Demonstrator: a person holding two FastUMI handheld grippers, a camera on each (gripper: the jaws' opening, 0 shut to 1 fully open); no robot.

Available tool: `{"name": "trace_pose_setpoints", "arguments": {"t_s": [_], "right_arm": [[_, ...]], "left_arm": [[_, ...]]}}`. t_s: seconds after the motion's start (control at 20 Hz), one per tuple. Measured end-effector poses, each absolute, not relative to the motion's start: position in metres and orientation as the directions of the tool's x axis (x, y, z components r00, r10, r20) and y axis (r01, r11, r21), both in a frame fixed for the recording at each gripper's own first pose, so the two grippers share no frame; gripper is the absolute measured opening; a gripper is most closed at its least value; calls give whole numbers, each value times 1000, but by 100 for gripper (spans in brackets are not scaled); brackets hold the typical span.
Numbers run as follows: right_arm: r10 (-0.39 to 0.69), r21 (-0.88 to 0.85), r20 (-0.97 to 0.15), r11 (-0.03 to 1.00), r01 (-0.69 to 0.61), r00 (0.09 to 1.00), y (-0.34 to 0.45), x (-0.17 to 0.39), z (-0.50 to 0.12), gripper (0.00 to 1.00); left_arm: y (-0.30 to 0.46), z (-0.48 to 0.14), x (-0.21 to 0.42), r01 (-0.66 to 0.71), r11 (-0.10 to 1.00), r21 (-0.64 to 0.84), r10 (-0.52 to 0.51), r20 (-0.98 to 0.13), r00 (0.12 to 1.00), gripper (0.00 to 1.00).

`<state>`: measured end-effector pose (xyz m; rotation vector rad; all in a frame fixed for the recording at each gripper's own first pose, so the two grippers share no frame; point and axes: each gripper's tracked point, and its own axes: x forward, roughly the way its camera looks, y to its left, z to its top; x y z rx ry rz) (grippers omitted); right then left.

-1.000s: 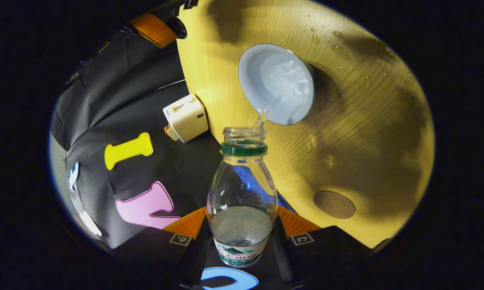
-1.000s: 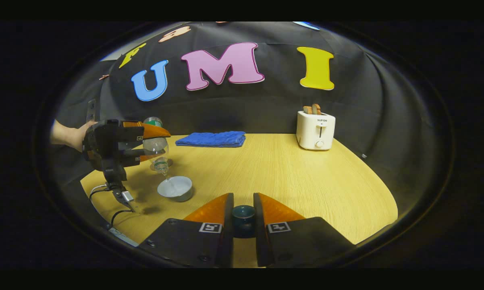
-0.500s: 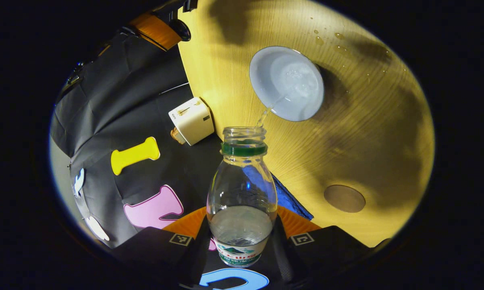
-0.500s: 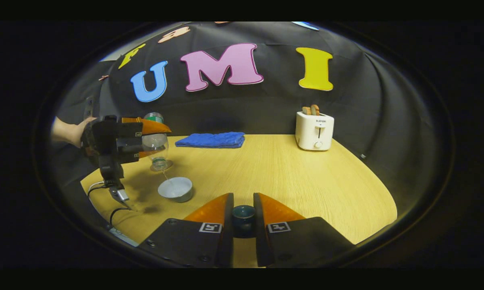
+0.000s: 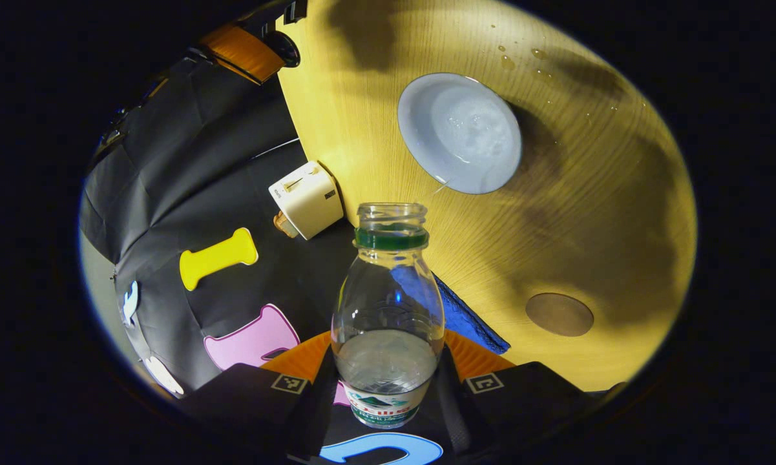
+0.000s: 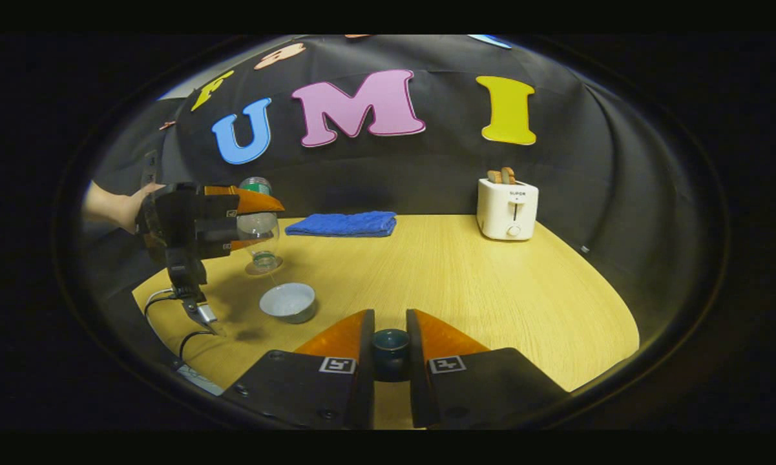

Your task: Open the teacup lid with one hand, grasp the water bottle and pour water into the teacup with the other hand; after pouring, place the water bottle on the coaster and then close the teacup lid.

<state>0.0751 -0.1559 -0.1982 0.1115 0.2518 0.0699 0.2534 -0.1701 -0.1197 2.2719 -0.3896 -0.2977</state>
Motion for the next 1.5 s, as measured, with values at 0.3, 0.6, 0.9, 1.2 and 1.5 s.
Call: {"name": "trace_pose_setpoints", "arguments": {"t_s": [0.3,0.6,0.9,1.2,1.5], "right_arm": [[82,121,-242,991,-54,967,-156,77,-198,26],[78,120,-244,991,-50,967,-155,78,-198,21],[66,120,-246,992,-37,967,-156,79,-200,26],[55,118,-253,993,-26,966,-153,81,-197,26],[59,98,-241,995,-37,969,-142,92,-181,26]], "left_arm": [[-171,-121,254,-185,-642,744,-372,-92,923,74],[-174,-122,256,-186,-645,741,-376,-97,921,73],[-176,-125,258,-178,-640,748,-378,-104,920,73],[-170,-135,256,-111,-553,826,-377,-130,917,74],[-148,-122,244,67,-159,985,-365,-122,923,73]]}}
